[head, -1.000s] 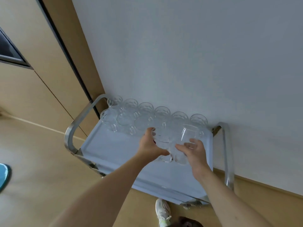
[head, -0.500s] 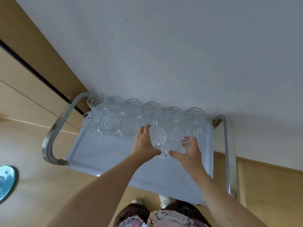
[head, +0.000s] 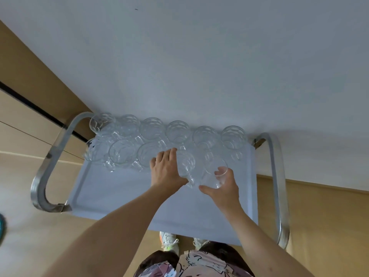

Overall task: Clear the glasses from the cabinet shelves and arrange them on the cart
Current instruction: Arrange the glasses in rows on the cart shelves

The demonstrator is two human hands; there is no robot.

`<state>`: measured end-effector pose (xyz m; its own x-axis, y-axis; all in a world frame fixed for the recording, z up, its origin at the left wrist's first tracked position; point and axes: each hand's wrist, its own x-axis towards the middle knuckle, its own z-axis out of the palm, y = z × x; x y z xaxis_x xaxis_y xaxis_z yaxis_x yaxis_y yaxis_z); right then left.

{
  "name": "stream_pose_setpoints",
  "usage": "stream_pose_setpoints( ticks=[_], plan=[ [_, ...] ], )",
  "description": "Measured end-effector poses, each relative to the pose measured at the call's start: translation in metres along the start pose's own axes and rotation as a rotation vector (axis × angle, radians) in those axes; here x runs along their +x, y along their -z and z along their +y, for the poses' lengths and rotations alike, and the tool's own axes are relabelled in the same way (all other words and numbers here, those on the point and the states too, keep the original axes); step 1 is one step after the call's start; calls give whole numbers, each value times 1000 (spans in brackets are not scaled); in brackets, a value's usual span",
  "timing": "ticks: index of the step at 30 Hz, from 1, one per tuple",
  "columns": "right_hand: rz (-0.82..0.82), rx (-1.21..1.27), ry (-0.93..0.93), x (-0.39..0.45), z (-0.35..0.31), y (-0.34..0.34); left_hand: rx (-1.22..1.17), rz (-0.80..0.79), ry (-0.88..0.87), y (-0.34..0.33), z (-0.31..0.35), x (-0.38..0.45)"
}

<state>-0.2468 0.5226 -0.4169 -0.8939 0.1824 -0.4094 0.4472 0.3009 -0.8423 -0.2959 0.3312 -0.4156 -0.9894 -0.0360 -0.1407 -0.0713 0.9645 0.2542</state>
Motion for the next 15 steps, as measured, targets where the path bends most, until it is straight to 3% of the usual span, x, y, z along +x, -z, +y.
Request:
stream_pose_setpoints(
  ticks=[15],
  plan=[
    [6, 1, -2, 4, -6, -9, 134, -27, -33, -12, -9, 5]
  ],
)
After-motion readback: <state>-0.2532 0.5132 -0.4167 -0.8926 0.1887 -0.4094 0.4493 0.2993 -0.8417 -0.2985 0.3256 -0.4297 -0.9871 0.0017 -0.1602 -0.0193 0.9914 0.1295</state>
